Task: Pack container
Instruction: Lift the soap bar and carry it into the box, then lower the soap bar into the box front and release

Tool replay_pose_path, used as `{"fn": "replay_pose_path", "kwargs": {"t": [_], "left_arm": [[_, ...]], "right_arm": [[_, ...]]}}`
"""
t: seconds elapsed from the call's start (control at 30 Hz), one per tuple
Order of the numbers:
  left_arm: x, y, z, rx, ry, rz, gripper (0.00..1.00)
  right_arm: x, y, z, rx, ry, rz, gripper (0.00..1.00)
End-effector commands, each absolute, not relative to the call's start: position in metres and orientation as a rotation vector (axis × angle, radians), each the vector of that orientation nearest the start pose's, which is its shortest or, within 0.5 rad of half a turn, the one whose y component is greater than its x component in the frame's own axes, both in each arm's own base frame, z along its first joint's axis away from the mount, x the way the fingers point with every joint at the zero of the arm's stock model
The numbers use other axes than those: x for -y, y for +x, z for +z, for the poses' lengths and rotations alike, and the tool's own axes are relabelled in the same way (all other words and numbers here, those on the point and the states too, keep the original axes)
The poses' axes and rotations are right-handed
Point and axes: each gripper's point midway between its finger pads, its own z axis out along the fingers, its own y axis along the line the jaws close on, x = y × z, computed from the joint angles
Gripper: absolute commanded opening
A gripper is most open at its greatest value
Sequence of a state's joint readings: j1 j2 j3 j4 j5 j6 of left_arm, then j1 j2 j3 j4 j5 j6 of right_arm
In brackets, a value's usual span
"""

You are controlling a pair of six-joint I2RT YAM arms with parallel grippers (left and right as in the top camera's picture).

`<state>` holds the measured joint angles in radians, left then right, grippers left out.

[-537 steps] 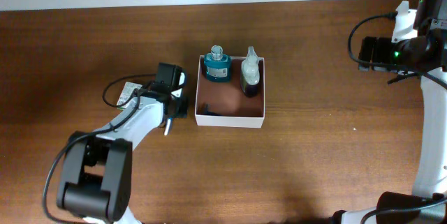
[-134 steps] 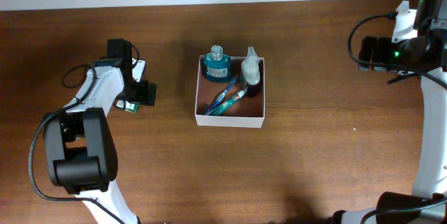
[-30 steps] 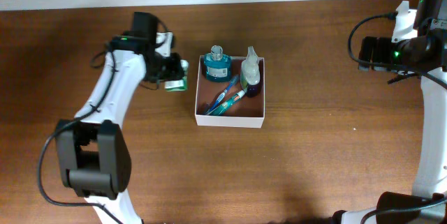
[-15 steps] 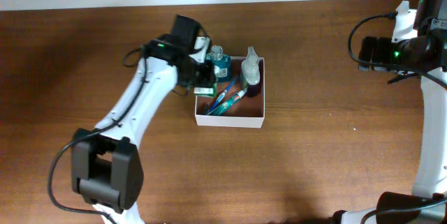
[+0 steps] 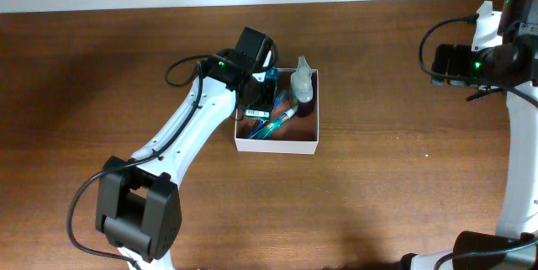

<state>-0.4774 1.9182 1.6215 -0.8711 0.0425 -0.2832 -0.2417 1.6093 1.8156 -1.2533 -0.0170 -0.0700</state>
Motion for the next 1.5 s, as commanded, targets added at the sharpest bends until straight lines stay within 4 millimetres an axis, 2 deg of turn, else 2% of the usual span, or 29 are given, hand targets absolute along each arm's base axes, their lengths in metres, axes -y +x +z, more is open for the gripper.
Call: {"fn": "replay_pose_path", "kwargs": {"t": [0.0,0.23,0.5,0.53,0.6,0.73,0.87,1.07,1.17,1.47], "left_arm": [[0.212,0.401,0.125,-2.747,0.213,-0.260,0.01],[0.211,0.400,0.115,-2.749,0.210,-0.260,0.01],[0.211,0.400,0.096,-2.754,0.184,-0.265,0.01],[0.211,0.399,0.094,-2.756,0.184,-0.264,0.05],[0.211,0.399,0.093,-2.757,0.184,-0.263,0.25],[0.211,0.399,0.093,-2.757,0.184,-0.263,0.29],[0.211,0.398,0.092,-2.762,0.186,-0.266,0.40],[0.209,0.394,0.091,-2.780,0.187,-0.257,0.42],[0.208,0.393,0.091,-2.783,0.187,-0.256,0.47],[0.208,0.392,0.103,-2.759,0.186,-0.268,0.46]], "right_arm": [[0.088,0.371,0.275,-2.604,0.228,-0.079,0.98],[0.088,0.371,0.275,-2.604,0.228,-0.079,0.99],[0.088,0.371,0.275,-2.604,0.228,-0.079,0.99],[0.088,0.371,0.275,-2.605,0.228,-0.079,0.99],[0.088,0.371,0.275,-2.604,0.228,-0.079,0.99],[0.088,0.371,0.275,-2.604,0.228,-0.079,0.99],[0.088,0.371,0.275,-2.605,0.228,-0.079,0.99],[0.088,0.371,0.275,-2.605,0.228,-0.079,0.98],[0.088,0.371,0.275,-2.605,0.228,-0.079,0.98],[0.088,0.371,0.275,-2.604,0.228,-0.079,0.99]]}}
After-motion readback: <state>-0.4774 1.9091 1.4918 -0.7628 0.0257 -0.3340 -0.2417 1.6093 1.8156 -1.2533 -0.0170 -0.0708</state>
